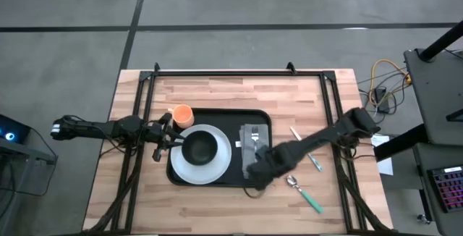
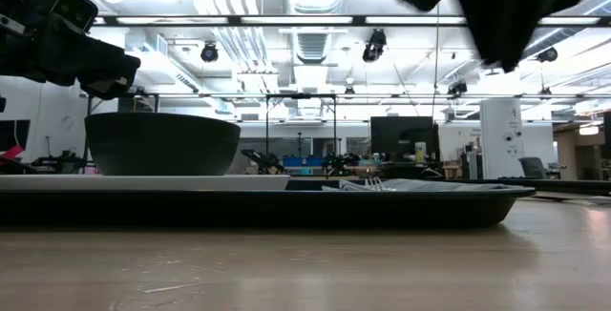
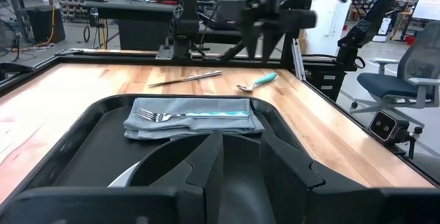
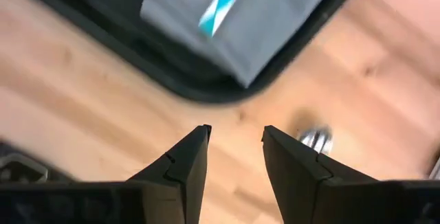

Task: Set up tray
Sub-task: Put the light blue patterned spoon on top of the gray napkin

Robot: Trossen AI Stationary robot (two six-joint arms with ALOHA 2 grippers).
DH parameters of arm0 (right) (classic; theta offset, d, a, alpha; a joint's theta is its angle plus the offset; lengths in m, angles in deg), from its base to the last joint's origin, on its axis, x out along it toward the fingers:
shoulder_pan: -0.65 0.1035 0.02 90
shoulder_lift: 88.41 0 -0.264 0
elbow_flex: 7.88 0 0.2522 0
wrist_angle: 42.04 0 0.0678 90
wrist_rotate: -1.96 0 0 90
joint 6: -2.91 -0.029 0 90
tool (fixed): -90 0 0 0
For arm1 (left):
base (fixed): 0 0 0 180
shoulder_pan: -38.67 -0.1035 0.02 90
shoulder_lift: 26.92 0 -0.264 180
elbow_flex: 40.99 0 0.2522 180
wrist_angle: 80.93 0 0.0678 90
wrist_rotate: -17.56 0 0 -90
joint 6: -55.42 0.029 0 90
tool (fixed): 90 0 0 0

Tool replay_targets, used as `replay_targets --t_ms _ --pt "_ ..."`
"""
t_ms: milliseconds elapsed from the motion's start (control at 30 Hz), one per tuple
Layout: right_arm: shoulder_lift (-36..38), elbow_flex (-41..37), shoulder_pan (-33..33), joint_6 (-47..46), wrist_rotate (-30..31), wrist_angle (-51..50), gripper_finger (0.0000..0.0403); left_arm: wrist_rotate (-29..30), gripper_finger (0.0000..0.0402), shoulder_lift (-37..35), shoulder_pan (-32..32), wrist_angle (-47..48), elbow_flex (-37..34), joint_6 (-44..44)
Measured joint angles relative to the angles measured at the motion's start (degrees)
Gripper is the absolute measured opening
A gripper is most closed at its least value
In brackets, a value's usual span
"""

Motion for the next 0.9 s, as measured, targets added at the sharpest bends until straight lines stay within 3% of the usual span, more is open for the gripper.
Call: replay_targets --t_ms 200,533,900 --pt "1.1 -0.3 7.4 -5.7 2.9 -0.3 0.0138 0.0 0.008 0.0 0.0 0.0 0.0 0.0" --pt "2.2 -3.5 16.4 -14.9 2.9 -1.3 0.015 0.0 0.008 0.0 0.0 0.0 0.0 0.0" --pt "6.6 -13.1 22.2 -21.8 2.8 2.7 0.0171 0.0 0.008 0.0 0.0 0.0 0.0 0.0"
